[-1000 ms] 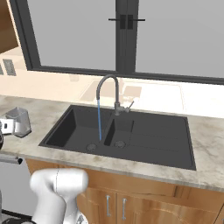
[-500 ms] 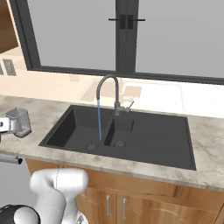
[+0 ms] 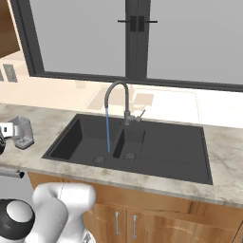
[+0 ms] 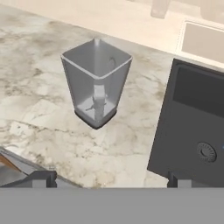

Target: Turn on the sink faucet and place the jug under the water for a few seconds to fill it up.

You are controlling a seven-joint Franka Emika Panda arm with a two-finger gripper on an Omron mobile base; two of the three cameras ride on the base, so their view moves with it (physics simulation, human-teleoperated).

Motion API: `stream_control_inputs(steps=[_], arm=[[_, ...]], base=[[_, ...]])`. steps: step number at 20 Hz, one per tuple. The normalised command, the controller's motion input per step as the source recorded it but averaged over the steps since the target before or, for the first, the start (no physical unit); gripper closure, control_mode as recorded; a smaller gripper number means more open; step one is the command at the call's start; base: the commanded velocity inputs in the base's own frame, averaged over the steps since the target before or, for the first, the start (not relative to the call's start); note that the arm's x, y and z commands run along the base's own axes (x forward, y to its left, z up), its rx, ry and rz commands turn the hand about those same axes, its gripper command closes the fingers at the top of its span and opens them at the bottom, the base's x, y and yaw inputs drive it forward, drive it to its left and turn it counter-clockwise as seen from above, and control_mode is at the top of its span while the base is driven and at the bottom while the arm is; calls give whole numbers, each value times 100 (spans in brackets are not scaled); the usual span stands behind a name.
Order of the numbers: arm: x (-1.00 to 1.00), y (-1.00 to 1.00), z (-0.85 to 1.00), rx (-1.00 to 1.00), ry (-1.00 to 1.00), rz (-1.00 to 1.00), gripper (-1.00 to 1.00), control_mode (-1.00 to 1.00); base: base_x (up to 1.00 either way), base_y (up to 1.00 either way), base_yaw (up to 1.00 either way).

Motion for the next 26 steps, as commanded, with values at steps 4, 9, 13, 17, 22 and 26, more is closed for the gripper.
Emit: stream_control_inputs(steps=[4,9,13,17,22,26], arm=[[28,0,0,0,0,0,-100,-100],[13,30,-1,0,0,2,-100,-100],[17,31,-5,0,0,2,-100,-100],[15,2,-4,1,0,5,-100,-100],[10,0,-4,2,0,4,-100,-100],[15,0,-5,1,0,3,-100,-100]], base=[[0,0,0],[0,0,0],[0,0,0],[0,0,0],[0,0,0],[0,0,0]])
